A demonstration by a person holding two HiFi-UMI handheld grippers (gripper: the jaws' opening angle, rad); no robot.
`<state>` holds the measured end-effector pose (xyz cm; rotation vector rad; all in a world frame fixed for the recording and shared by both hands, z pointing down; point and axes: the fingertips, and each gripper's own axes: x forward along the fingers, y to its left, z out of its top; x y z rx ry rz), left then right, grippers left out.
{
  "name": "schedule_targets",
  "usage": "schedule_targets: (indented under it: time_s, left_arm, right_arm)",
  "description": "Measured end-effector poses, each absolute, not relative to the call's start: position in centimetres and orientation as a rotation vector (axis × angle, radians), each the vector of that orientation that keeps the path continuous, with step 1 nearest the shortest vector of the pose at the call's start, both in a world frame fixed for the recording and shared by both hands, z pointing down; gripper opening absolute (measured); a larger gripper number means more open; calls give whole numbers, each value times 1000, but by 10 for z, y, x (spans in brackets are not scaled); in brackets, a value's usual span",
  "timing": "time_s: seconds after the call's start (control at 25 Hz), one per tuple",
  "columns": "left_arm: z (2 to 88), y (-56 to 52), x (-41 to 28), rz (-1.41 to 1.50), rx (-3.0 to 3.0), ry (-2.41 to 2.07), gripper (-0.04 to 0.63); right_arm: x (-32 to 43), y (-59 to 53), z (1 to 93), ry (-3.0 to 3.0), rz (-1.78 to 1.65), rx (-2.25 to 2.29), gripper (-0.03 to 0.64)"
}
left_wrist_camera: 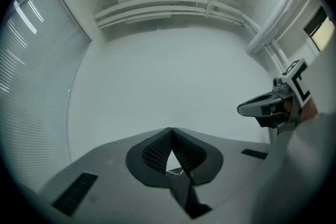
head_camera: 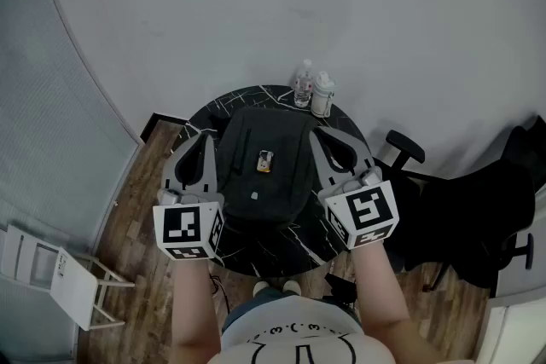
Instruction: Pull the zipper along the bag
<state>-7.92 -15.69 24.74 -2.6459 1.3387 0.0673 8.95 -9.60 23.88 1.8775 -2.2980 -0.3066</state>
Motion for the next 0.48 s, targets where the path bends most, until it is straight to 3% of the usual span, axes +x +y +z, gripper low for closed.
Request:
schedule_targets:
  time_s: [0.48]
  left_arm:
    - [231,-150,-99,102,-2583,1357,15]
  right_arm:
    - [99,-80,219,-2265,-385,1964,52]
